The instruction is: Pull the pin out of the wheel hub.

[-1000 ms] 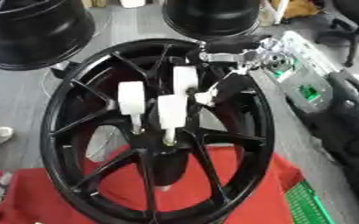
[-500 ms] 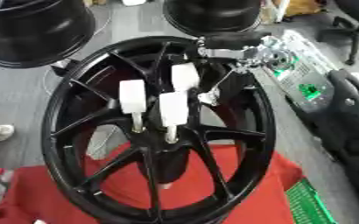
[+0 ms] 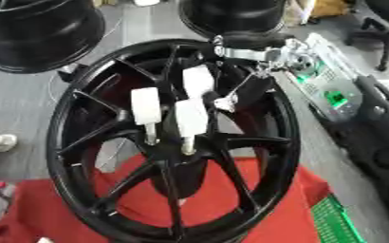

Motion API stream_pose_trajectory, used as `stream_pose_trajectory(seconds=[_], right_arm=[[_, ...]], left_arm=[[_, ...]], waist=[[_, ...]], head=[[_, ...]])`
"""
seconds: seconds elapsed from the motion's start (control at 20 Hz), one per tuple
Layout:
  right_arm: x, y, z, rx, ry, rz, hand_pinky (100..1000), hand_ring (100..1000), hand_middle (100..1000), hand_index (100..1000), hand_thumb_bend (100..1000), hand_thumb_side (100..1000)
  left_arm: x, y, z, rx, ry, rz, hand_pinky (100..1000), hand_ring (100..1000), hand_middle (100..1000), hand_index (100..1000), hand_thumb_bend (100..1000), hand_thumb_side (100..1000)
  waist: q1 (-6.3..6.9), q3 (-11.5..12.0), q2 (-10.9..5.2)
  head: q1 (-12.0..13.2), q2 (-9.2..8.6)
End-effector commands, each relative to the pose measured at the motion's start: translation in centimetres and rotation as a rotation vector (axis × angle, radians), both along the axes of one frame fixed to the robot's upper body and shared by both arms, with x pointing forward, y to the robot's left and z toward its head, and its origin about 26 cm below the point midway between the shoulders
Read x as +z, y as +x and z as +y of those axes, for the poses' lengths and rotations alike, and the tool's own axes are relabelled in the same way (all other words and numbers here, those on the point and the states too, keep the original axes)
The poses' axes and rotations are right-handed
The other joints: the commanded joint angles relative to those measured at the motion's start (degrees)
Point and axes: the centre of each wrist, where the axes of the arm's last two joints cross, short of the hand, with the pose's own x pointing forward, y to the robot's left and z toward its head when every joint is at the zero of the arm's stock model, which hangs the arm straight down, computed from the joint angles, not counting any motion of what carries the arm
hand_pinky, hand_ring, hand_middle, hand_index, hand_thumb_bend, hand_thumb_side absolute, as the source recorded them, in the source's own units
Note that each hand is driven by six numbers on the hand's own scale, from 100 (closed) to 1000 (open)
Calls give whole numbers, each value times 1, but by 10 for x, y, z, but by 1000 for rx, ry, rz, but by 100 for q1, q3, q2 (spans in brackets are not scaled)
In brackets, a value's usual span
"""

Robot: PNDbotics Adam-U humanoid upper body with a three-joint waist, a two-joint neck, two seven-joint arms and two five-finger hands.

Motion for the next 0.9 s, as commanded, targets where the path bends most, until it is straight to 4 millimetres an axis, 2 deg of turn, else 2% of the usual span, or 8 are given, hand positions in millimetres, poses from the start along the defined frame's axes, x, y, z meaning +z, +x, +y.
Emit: stream_pose_trajectory(seconds=[0.05, 0.25, 0.4, 0.55, 0.7, 0.9], right_arm=[[31, -8, -14, -6, 65, -86, 234, 223, 460, 558, 100, 209], [51, -19, -28, -13, 129, -133, 235, 224, 461, 559, 100, 234], [70, -31, -53, -56, 189, -192, 241, 230, 460, 561, 100, 273], [78, -41, -88, -149, 251, -212, 243, 231, 458, 560, 100, 318], [77, -47, -131, -296, 315, -199, 244, 231, 458, 561, 100, 411], [83, -65, -176, -392, 364, -245, 244, 231, 458, 561, 100, 411]], left_arm=[[6, 0, 3, -3, 18, -16, 649, 466, 501, 782, 134, 961], [5, -1, 6, 9, 26, -5, 649, 466, 501, 782, 135, 962], [3, -4, 11, 34, 33, 5, 649, 466, 501, 782, 135, 962], [1, -9, 18, 76, 36, 12, 650, 465, 500, 782, 134, 962], [0, -12, 23, 114, 32, 13, 650, 465, 500, 782, 134, 962], [0, -11, 21, 115, 31, 10, 650, 465, 500, 782, 134, 962]], waist=[[-20, -13, -138], [-70, -90, -184], [-103, -235, -238], [-114, -440, -277], [-86, -668, -277], [-69, -665, -261]], head=[[33, -3], [75, 1], [156, 4], [379, 32], [590, 18], [562, -2]])
